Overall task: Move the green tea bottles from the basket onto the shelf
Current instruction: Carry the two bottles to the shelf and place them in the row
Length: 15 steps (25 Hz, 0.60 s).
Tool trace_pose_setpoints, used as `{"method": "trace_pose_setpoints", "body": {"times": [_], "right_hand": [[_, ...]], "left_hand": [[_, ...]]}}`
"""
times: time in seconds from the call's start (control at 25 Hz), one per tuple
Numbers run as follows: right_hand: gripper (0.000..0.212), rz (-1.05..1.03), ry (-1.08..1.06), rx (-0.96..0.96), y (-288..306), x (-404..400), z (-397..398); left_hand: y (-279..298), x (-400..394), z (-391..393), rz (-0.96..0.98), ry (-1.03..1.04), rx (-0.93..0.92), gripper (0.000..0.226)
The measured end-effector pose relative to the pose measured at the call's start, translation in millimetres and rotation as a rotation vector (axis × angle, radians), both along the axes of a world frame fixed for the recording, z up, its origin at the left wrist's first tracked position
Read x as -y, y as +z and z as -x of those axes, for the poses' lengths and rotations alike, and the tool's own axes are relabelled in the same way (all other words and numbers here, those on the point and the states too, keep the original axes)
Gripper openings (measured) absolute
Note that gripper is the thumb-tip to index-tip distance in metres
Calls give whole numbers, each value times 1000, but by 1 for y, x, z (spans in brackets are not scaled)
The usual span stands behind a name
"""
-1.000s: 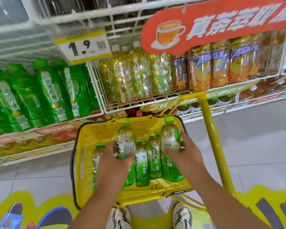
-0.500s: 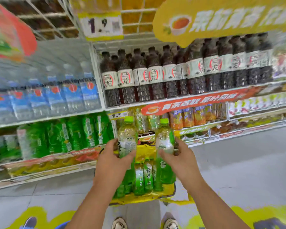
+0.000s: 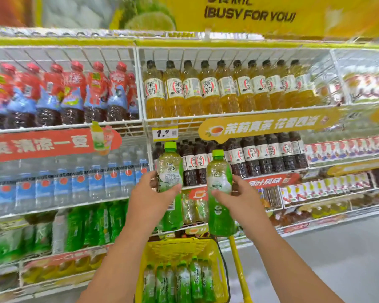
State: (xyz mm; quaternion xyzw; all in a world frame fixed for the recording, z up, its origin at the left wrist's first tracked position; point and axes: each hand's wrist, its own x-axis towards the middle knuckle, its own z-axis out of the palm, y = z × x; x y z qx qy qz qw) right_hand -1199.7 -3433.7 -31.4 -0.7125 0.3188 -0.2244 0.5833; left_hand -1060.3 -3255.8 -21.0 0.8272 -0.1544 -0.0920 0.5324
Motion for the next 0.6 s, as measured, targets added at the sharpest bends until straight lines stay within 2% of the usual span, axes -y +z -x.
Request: {"method": "trace_pose_setpoints", "body": {"times": [0.12,0.36,0.48,0.6], "right_hand": [[53,45,-5,35,35,-7,-6],[42,86,-3,148,90,-13,-27],[46,99,10,161,101,-10,-35],[39,91,22,203,107,-3,-28]], "left_hand": [[33,-4,-10,39,-15,65,87],[77,-4,-39,93,-31,83,85],[87,-3,-44,98,-49,76,82],[91,-5,-35,76,-10,92,82]]}}
